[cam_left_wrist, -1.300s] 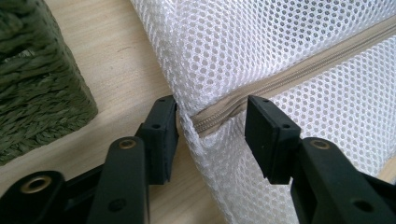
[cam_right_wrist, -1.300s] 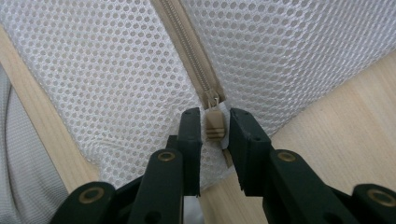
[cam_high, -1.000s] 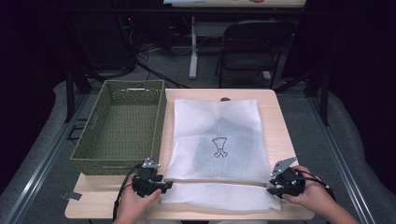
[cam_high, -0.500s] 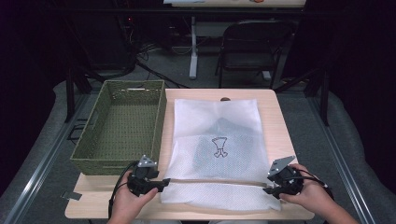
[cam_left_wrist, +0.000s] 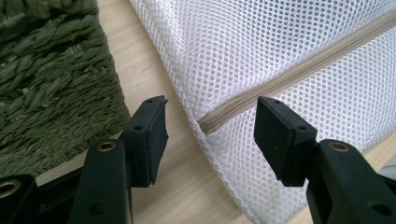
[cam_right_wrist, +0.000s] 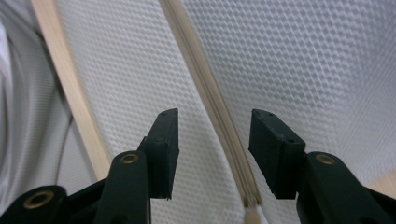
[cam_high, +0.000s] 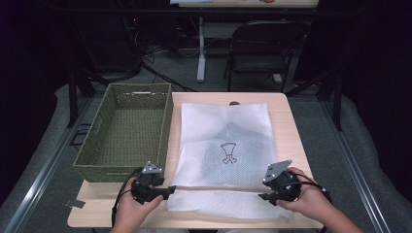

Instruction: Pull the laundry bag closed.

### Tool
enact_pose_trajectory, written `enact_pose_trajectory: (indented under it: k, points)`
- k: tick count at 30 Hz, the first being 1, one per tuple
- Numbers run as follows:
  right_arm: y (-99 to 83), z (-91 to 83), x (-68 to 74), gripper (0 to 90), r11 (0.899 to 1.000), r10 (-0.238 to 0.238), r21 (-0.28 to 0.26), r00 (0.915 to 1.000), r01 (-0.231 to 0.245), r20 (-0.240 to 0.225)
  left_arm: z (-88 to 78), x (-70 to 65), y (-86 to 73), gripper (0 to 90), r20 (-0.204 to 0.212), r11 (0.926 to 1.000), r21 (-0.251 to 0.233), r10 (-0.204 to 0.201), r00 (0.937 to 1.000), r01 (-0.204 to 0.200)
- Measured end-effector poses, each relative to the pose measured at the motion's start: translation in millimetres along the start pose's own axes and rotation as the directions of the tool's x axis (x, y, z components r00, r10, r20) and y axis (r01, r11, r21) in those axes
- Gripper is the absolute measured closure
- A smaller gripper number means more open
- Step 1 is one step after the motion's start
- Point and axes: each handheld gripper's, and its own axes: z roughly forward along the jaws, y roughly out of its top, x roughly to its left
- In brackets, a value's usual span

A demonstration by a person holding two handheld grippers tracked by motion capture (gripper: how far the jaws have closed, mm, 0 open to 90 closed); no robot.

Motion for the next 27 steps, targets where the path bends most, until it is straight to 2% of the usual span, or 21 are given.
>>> enact_pose_trajectory:
  k: [2, 6, 11, 13, 17, 19, 22, 23, 27]
  points:
    - [7.9, 1.9, 4.6, 53.3, 1.0, -0.02, -0.005, 0.9998, 0.019, -0.008, 0.5, 0.1, -0.6, 44.2, -0.015, 1.0, -0.009, 0.0, 0.9999, -0.001]
    - [23.1, 7.0, 11.5, 54.2, 0.999, -0.038, -0.018, 0.999, 0.038, -0.023, 1.8, 0.0, -1.2, 44.4, 0.001, 0.9999, -0.011, -0.004, 1.0, 0.004]
    - [37.2, 14.3, 16.2, 55.4, 0.999, -0.018, -0.029, 0.9998, 0.017, -0.012, 4.1, -1.7, -2.4, 44.5, -0.001, 0.9999, -0.016, -0.001, 1.0, 0.001]
    - [40.0, 16.9, 17.3, 55.6, 0.999, 0.006, -0.034, 1.0, -0.006, -0.006, 4.8, -1.7, -3.4, 44.5, 0.002, 0.9999, -0.016, -0.004, 1.0, 0.004]
    - [42.6, 20.8, 17.8, 56.5, 0.996, 0.036, -0.079, 0.9992, -0.034, 0.019, 5.0, -0.1, -5.0, 44.5, 0.003, 0.9998, -0.018, -0.01, 1.0, 0.01]
    - [42.9, 22.5, 19.5, 56.7, 0.993, 0.071, -0.094, 0.9972, -0.069, 0.023, 4.7, 0.4, -5.8, 44.6, 0.0, 0.9998, -0.017, -0.01, 1.0, 0.01]
    - [42.5, 26.0, 22.0, 57.0, 0.99, 0.1, -0.107, 0.9944, -0.096, 0.035, 4.8, 0.9, -7.1, 44.5, -0.008, 0.9997, -0.02, -0.016, 0.9998, 0.015]
    - [42.1, 27.3, 23.3, 57.0, 0.989, 0.107, -0.108, 0.9935, -0.103, 0.038, 5.0, 1.2, -7.7, 44.5, -0.016, 0.9996, -0.023, -0.018, 0.9997, 0.017]
    - [39.5, 30.6, 26.3, 57.1, 0.984, 0.137, -0.12, 0.9902, -0.133, 0.026, 4.6, 2.7, -9.6, 44.5, -0.004, 0.9994, -0.026, -0.024, 0.9997, 0.023]
